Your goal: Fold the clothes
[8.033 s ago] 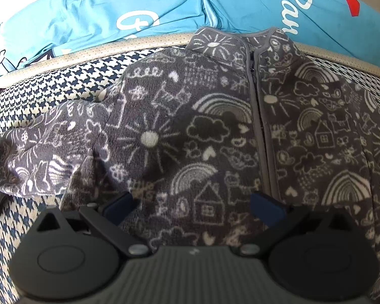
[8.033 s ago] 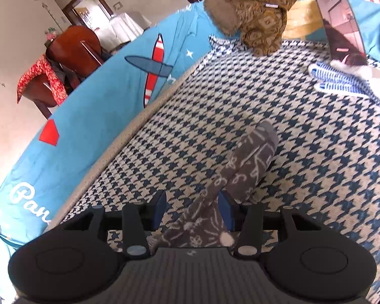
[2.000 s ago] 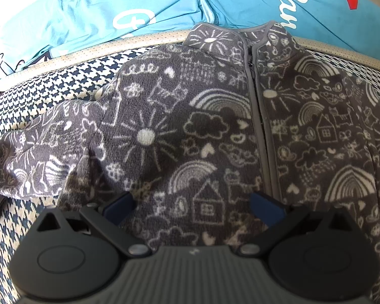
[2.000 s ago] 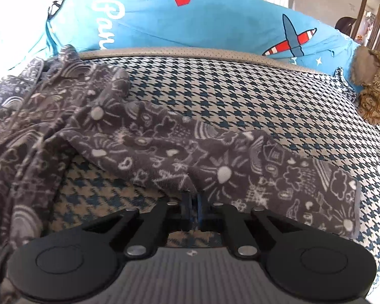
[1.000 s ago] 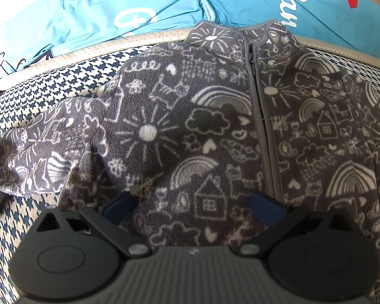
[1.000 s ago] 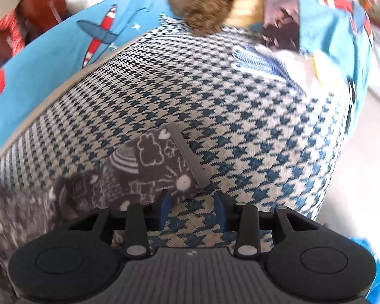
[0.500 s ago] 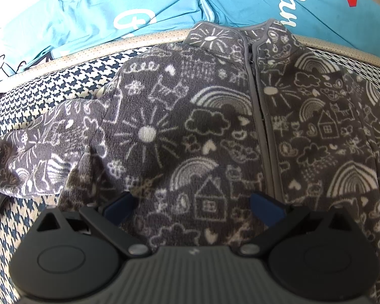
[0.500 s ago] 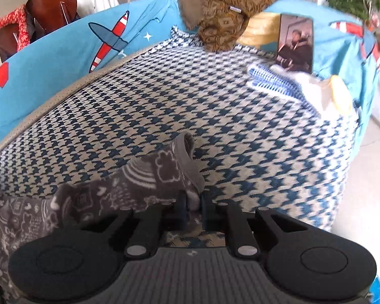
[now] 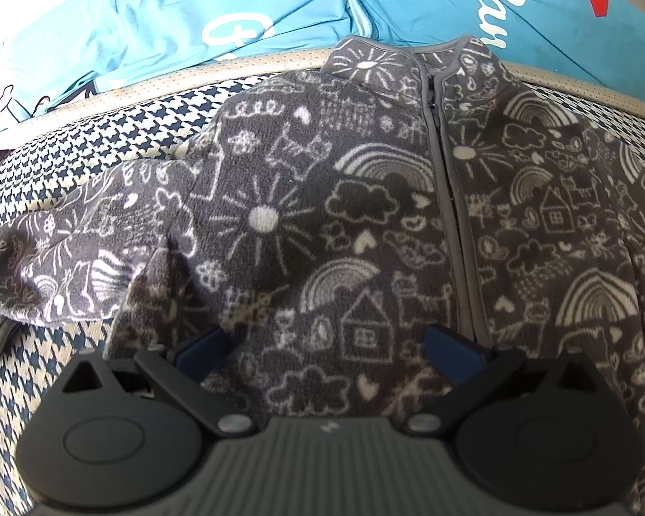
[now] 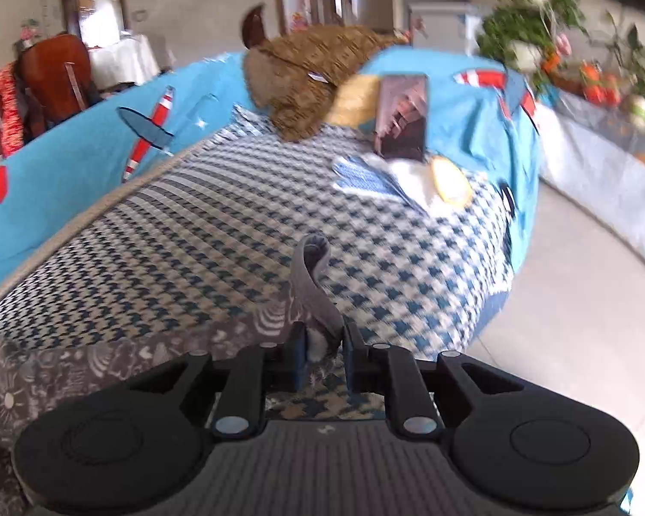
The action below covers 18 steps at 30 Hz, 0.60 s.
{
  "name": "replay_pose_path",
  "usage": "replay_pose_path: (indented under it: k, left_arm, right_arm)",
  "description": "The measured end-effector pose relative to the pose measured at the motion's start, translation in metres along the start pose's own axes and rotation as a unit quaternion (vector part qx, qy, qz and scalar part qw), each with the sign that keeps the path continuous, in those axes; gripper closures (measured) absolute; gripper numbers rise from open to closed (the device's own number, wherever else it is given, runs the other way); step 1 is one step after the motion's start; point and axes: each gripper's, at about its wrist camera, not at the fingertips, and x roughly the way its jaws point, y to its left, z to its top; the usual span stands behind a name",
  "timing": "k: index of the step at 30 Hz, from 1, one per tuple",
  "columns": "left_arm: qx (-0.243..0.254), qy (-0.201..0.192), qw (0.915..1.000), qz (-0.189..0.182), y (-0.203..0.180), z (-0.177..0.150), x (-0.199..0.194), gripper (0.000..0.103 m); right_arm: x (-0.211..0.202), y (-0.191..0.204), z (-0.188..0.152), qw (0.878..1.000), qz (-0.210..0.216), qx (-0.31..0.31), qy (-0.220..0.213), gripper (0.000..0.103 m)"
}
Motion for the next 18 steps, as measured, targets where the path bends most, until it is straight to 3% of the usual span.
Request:
replay_pose_path:
  k: [9,18]
  left_arm:
    - [-0.002,-0.003,1.0,-0.006,0.0,0.0,-0.004,0.0]
    - [0.009,0.012,0.9998,-0.011,0.001,-0.009,-0.003,0.0]
  right_arm:
    - [-0.024,0.013,0.0,0.998,-0.016,0.001,-0.063,0.076]
    - [-0.019,0.055,-0.015,0.992,0.118,-0.031,0.008,0.074]
